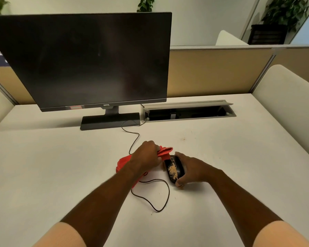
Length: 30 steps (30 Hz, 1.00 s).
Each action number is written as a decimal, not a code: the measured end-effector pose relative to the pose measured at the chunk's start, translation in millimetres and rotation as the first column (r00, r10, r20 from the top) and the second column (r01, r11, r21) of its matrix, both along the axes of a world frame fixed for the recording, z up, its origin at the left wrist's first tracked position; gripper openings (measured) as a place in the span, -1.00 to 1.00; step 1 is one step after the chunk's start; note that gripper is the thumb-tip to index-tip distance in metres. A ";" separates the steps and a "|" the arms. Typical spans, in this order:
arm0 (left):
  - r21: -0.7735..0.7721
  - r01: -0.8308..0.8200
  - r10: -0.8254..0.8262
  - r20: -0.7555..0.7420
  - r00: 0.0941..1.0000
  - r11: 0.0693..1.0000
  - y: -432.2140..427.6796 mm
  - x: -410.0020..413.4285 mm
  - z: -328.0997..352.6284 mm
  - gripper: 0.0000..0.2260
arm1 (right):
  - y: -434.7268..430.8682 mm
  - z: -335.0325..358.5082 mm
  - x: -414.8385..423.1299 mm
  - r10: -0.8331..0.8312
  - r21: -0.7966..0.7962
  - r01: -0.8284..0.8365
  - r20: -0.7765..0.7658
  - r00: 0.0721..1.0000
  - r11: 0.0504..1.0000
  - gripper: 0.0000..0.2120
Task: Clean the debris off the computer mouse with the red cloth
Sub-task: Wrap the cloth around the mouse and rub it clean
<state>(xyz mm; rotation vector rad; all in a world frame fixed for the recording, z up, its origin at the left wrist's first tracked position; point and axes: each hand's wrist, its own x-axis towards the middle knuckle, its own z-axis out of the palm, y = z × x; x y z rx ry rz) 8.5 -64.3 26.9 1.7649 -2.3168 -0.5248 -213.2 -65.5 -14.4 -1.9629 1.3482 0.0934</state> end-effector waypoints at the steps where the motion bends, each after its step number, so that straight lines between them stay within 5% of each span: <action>1: -0.010 -0.028 0.027 -0.018 0.999 1.000 -1.1 -2.0 -0.2 -0.75 | -0.2 0.0 0.0 0.000 -0.001 0.000 0.001 1.000 1.000 0.21; 11: 0.039 -0.017 0.017 -0.001 1.000 0.999 -3.0 -17.2 -8.4 -0.79 | -0.5 1.5 2.7 0.016 -0.017 -0.015 0.061 0.998 1.000 0.01; 20: 0.105 -0.004 0.003 0.008 1.000 0.994 8.0 -3.3 -1.7 -0.78 | -2.2 -2.0 1.7 0.021 -0.017 -0.022 -0.025 0.999 1.000 0.19; 30: -0.128 0.054 -0.060 -0.042 0.997 0.990 25.4 -28.6 -13.1 -0.67 | -0.7 -1.5 4.0 0.006 -0.024 -0.004 0.051 0.999 1.000 -0.33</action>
